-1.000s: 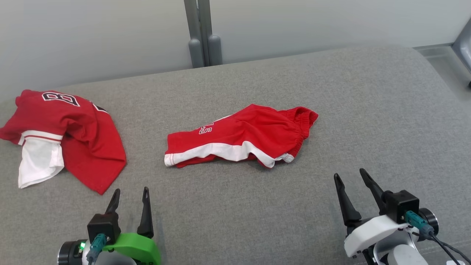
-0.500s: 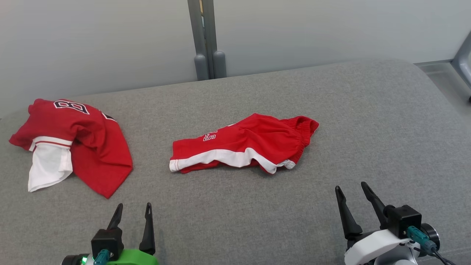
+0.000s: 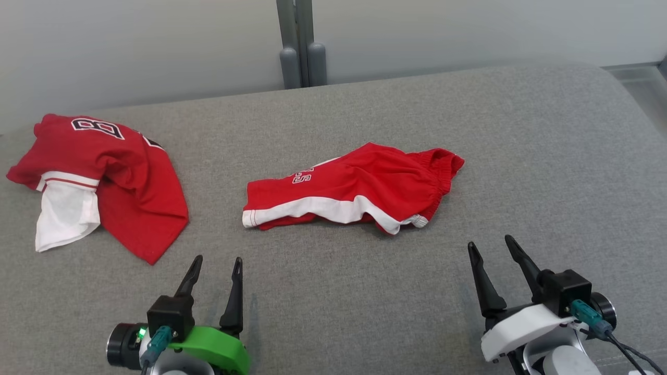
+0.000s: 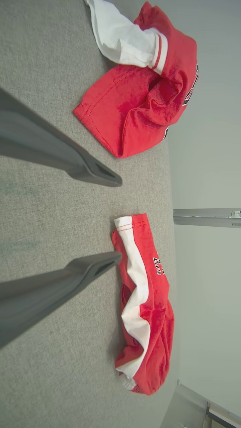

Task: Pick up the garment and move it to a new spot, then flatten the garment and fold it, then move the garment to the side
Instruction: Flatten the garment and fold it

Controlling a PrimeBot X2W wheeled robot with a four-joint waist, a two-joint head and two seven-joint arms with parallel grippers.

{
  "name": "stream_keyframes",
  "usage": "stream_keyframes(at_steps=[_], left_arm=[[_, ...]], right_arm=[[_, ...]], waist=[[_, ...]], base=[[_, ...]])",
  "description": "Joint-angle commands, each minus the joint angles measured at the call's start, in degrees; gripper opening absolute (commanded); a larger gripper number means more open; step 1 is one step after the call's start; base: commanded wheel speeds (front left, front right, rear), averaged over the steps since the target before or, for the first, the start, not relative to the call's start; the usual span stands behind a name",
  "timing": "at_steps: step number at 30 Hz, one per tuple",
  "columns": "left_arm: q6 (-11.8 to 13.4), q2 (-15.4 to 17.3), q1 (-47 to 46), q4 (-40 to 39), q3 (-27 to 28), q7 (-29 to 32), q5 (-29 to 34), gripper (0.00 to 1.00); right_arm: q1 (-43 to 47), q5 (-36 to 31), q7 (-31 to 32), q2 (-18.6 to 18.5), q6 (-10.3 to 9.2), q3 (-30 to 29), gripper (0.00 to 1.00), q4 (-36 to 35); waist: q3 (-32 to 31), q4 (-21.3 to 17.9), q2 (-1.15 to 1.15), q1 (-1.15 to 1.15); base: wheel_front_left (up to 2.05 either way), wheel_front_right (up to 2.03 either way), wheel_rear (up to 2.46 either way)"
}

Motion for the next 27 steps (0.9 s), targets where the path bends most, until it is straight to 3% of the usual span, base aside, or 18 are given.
stream_keyframes(at_steps=[1,27], left_arm=[[-0.41,0.11,-1.40,0.04,-0.41,-0.04,-0.71,1.00],[-2.12,0.11,-14.13,4.88,-4.93,-0.04,-5.50,1.00]], right_arm=[[-1.14,0.15,-0.16,-0.07,-0.08,0.16,1.00,0.19],[-14.22,4.63,-0.16,-0.73,-0.08,5.96,1.00,8.92]], waist=[[3.24,0.57,0.00,0.00],[15.65,2.97,0.00,0.00]], base=[[0.00,0.00,0.00],[0.00,0.00,0.00]])
